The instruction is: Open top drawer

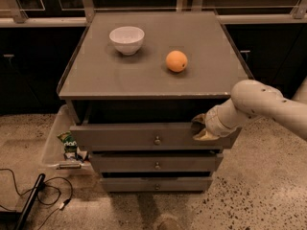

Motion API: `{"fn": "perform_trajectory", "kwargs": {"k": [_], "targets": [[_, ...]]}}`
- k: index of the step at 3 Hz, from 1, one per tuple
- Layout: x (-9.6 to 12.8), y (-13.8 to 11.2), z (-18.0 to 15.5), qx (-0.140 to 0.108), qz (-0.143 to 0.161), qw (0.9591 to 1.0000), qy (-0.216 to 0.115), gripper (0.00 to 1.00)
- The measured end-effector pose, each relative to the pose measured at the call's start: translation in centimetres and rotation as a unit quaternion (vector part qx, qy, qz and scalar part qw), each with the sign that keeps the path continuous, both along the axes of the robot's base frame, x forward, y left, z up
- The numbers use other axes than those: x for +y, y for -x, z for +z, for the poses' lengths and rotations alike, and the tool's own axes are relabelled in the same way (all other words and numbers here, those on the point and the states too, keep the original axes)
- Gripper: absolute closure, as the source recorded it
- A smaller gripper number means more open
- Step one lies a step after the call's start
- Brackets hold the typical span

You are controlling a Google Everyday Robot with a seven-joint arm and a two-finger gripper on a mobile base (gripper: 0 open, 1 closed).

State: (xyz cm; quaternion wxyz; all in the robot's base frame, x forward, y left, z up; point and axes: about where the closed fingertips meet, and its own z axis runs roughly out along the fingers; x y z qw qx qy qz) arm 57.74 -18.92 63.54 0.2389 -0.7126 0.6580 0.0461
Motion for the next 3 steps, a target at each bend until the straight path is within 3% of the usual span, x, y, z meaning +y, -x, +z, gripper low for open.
{"fn": "perform_trajectory", "kwargs": {"k": [1,3], "targets": [[0.0,0.0,0.0,0.0,0.0,1.0,0.0,0.86],[0.0,0.0,0.3,0.0,0.0,1.0,0.0,0.4]]}}
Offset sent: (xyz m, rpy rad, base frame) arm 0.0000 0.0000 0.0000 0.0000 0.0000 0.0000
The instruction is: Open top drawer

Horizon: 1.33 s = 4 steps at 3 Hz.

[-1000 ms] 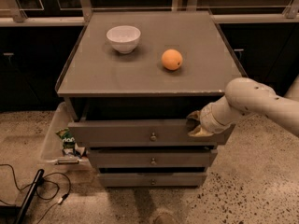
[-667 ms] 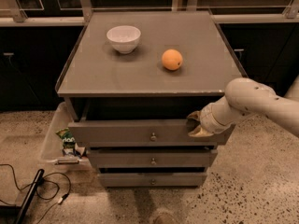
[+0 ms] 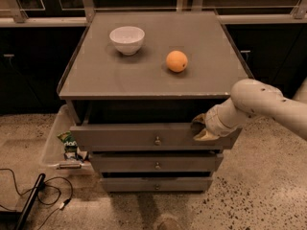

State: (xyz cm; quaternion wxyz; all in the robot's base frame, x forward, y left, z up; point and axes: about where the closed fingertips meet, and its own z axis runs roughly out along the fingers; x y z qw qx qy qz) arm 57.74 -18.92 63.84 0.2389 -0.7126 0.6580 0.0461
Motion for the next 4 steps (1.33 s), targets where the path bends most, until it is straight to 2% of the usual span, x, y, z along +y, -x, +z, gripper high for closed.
{"fn": "perform_trajectory", "kwargs": {"k": [1,2,3,4], "targets": [[-0.2,0.4,-0.1,0.005,0.002,1.0,-0.003,0.42],[-1.2,3.5,-0.3,0.018,0.006,0.9997,-0.012,0.65],[-1.2,3.5,-0.2,0.018,0.006,0.9997,-0.012,0.89],[-1.6,4.6,-0.2,0.021,0.007,0.9996,-0.017,1.0]]}}
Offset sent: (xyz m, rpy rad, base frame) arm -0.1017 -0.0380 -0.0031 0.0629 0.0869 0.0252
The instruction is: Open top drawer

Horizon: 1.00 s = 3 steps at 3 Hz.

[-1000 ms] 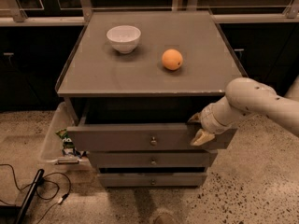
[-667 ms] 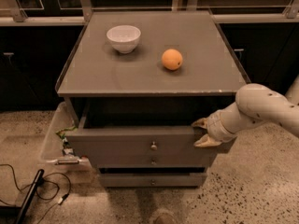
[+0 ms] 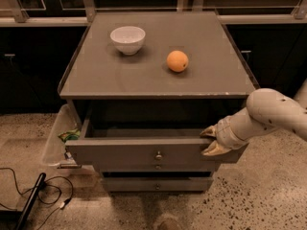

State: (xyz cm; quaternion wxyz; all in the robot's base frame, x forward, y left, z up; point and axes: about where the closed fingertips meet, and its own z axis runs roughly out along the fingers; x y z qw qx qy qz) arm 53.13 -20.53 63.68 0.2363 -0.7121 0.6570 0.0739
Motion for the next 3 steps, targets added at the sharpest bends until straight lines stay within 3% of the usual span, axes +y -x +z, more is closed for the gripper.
{"fn": "perform_trajectory", "kwargs": {"k": [2,3], "targets": [[0.01,-0.02,-0.02,0.0,0.0,1.0,0.0,0.58],[-0.08,-0.19,-0.09,0.007,0.001,1.0,-0.006,0.61]]}}
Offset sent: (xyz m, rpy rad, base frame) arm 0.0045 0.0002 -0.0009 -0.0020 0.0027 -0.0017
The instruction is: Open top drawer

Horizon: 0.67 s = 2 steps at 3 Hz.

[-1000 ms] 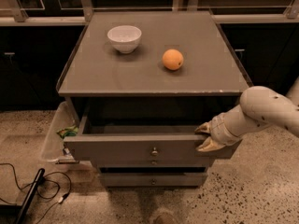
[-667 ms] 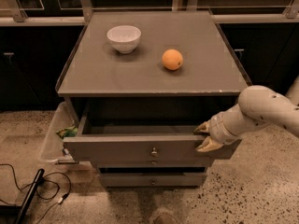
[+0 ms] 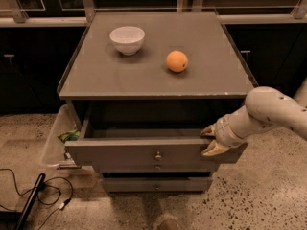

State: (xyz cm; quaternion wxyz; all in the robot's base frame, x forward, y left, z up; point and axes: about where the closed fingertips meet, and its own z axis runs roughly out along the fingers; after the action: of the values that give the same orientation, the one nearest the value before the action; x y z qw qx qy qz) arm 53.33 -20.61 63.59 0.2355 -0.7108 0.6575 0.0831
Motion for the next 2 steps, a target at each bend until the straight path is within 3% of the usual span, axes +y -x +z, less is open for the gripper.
{"fn": "perform_trajectory", "kwargs": {"k": [1,2], "targets": [[-0.19,0.76,0.05,0.005,0.002,1.0,-0.003,0.84],[-0.42,1.72,0.28,0.006,0.002,1.0,-0.005,1.0]]}}
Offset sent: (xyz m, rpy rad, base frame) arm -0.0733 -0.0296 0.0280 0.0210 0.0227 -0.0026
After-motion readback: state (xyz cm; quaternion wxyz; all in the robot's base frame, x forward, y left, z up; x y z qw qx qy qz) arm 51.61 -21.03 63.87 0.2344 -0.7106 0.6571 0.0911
